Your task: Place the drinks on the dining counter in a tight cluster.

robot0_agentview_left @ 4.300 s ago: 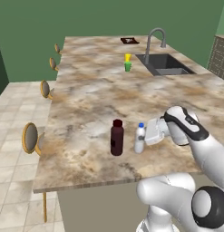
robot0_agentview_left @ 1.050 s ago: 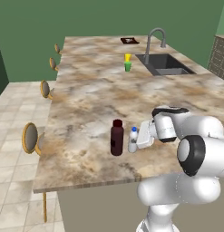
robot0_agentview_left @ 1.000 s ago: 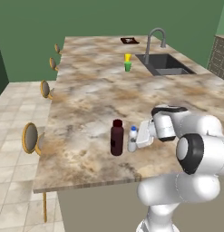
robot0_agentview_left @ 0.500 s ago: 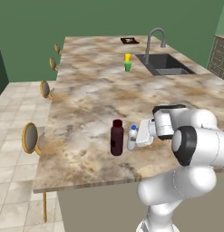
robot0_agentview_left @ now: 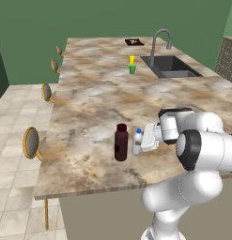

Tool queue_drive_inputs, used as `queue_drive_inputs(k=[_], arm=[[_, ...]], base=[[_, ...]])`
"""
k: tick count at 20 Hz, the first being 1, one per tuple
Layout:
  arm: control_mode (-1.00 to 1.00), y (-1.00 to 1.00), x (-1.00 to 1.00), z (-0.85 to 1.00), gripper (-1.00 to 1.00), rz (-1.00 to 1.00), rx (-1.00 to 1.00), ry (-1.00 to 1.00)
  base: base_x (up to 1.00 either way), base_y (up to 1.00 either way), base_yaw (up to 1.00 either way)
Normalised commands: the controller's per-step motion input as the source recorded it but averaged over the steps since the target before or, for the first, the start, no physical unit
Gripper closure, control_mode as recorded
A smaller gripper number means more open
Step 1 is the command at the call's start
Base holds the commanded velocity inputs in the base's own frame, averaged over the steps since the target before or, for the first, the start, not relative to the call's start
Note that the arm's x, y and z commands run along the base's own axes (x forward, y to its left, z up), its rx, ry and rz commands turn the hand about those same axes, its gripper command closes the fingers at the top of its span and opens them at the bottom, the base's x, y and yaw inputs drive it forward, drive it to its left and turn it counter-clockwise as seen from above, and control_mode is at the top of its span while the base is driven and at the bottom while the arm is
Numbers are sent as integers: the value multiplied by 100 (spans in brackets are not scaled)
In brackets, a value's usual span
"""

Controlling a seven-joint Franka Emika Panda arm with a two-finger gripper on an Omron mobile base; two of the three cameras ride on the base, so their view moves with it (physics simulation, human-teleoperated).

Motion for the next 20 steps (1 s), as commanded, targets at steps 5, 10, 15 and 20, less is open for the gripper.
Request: queue_drive_inputs(k=[5, 10, 15, 20], arm=[[-100, 0, 0, 0, -100, 0, 0, 0], [-100, 0, 0, 0, -100, 0, 0, 0], [-100, 0, 0, 0, -100, 0, 0, 0], [-100, -27, -4, 6, -100, 0, 0, 0]], base=[[0, 0, 0], [0, 0, 0], [0, 0, 0], [0, 0, 0]])
